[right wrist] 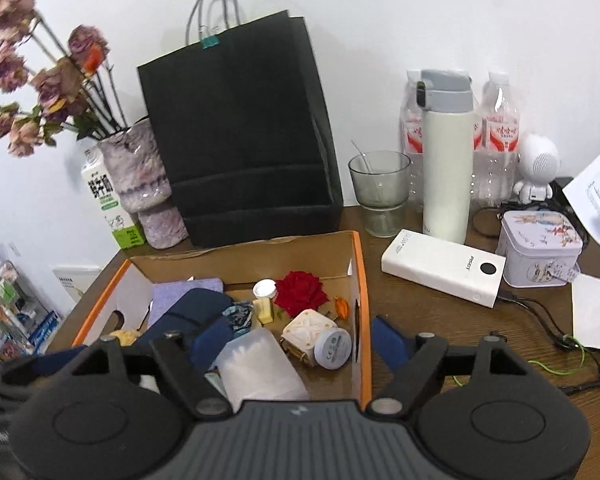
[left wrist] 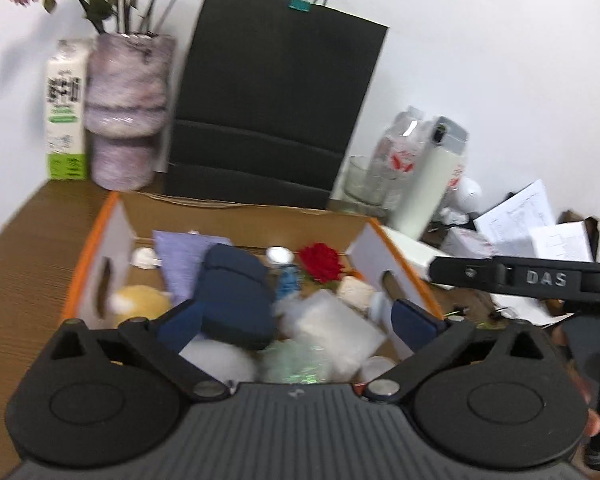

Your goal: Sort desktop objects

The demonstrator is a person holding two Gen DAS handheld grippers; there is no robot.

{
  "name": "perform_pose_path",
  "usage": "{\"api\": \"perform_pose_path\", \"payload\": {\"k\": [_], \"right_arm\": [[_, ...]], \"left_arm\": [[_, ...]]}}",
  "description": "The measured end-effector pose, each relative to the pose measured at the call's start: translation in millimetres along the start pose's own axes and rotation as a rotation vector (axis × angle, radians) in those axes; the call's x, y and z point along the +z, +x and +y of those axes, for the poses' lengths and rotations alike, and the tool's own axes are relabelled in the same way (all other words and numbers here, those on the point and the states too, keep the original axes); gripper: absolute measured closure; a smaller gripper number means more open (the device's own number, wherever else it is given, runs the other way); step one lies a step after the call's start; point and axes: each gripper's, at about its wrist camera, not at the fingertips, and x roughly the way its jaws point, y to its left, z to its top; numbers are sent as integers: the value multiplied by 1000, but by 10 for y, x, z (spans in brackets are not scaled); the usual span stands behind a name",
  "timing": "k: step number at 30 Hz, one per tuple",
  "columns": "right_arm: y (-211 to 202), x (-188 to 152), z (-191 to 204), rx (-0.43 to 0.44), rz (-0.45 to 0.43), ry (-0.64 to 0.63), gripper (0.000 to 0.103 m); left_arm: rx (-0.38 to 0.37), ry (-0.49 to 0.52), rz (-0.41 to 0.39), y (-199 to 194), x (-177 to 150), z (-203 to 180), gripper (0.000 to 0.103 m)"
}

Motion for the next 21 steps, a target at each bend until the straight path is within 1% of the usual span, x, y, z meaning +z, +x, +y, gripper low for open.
{"api": "perform_pose_path", "payload": {"k": [3, 5, 6, 7, 8, 9, 11, 12, 14, 16, 17, 19, 21], "right_arm": [[-28, -1, 122, 7, 4, -19, 24], [-35, 48, 215, 10, -2, -28, 24], [-32, 82, 264, 6, -7, -36, 23], [-24, 114, 305, -3, -7, -40, 23], [-22, 133, 345, -15, -7, -44, 24], [-31, 140, 387, -26, -9, -54, 23], [-91, 91, 466, -24, -28, -75, 23], [-122, 44, 494, -16, -34, -87, 23], [-201, -106, 554, -21, -54, -106, 22], [-282, -294, 595, -33, -74, -126, 22], [-320, -400, 613, -37, -83, -137, 22], [-414, -647, 640, -46, -102, -157, 21], [-500, -883, 658, -51, -116, -165, 21]], "left_arm": [[102, 20, 5, -36, 80, 20, 0], [132, 63, -4, -8, 173, 30, 0], [158, 80, 9, 5, 218, 45, 0], [200, 86, 23, 9, 259, 67, 0], [232, 76, 19, -12, 278, 92, 0], [244, 55, 1, -64, 279, 123, 0], [219, 23, -18, -165, 238, 179, 0], [213, 28, -10, -202, 199, 189, 0], [246, 76, -14, -300, 73, 173, 0], [274, 133, -51, -448, -109, 147, 0], [274, 146, -65, -526, -225, 131, 0], [258, 154, -74, -648, -435, 107, 0], [249, 142, -90, -778, -665, 68, 0]]}}
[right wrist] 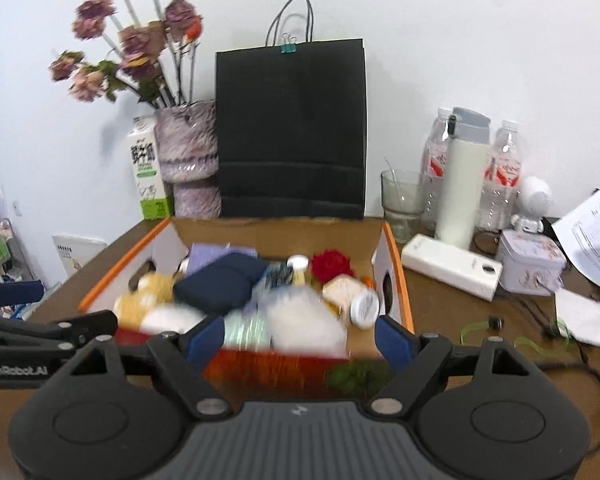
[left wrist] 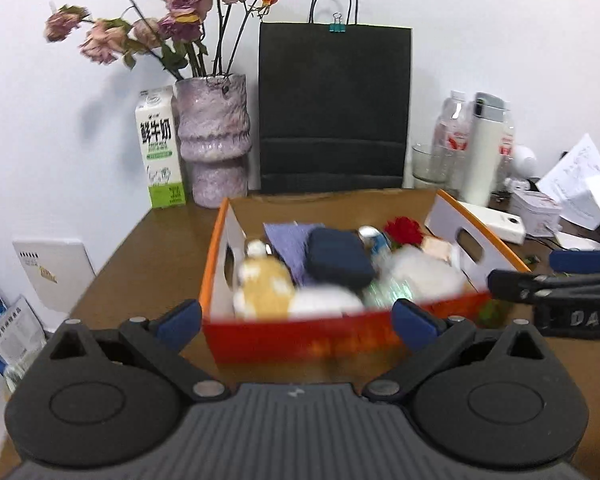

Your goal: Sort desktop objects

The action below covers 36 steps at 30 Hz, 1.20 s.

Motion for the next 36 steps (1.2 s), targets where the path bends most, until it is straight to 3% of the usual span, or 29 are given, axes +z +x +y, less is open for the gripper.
{"api": "perform_pose_path", "payload": {"k": [5, 8, 13, 16, 22, 27, 36], "right_arm": [[-283, -573, 141, 3, -2, -18, 17], [-390, -878, 240, -22, 14, -40, 16], [-436, -1226, 327, -26, 39, -28, 16], [-390, -1326, 372, -37, 66, -21, 16], [-347, -1408, 437, -74, 115, 25, 14], [-349, -1435, 413, -153, 135, 60, 0], [-373, -1451, 373, -124, 139, 53, 0]], "left_arm": [[-4, -6, -29, -342, -541, -79, 0], [-14, -48, 13, -402, -835, -59, 0], [44, -38, 35, -423, -1199, -82, 0], [1, -62, 85, -401, -1247, -31, 0], [14, -100, 134, -324, -1266, 49, 0], [34, -49, 155, -268, -1261, -6, 0], [33, -49, 156, -271, -1265, 2, 0]]}}
